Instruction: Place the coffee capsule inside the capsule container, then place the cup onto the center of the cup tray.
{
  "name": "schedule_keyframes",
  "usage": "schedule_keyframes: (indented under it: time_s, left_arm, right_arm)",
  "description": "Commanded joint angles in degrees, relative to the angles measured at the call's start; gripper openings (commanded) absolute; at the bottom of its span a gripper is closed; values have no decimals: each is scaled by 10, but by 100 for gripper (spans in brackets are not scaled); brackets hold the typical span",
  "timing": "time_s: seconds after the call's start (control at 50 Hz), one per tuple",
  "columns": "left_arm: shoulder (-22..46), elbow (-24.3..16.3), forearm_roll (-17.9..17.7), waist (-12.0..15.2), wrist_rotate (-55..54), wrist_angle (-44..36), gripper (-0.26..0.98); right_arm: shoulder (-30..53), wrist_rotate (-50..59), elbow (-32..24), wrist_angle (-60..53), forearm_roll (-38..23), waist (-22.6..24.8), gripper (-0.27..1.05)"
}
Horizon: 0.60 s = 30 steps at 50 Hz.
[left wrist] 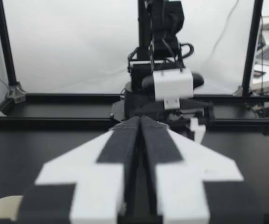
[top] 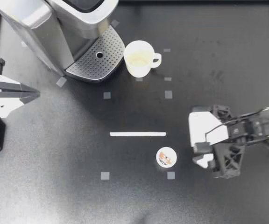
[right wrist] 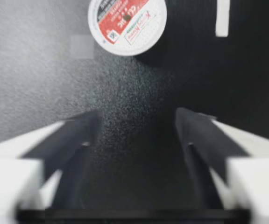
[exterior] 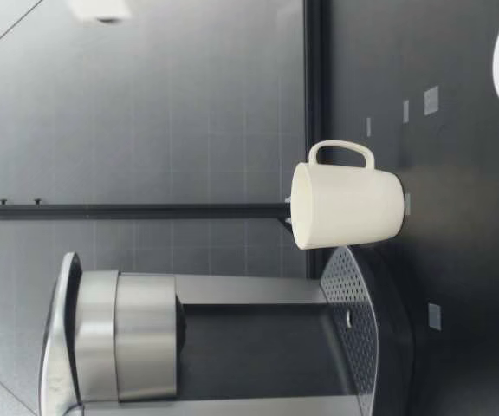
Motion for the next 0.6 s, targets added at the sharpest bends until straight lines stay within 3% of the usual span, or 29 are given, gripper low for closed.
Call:
schedule_keyframes:
  time_s: [0.0,0.1,0.58]
  left_arm:
    - [4,-7,1,0,1,-2,11]
    - [4,-5,1,0,1,-2,11]
    - [4,-2,1,0,-1,0,11]
  right_arm:
    - [14,3,-19,-2,0,3,86]
    - [40,4,-38,-2,0,3,94]
    - [96,-2,-66,-49,0,3,94]
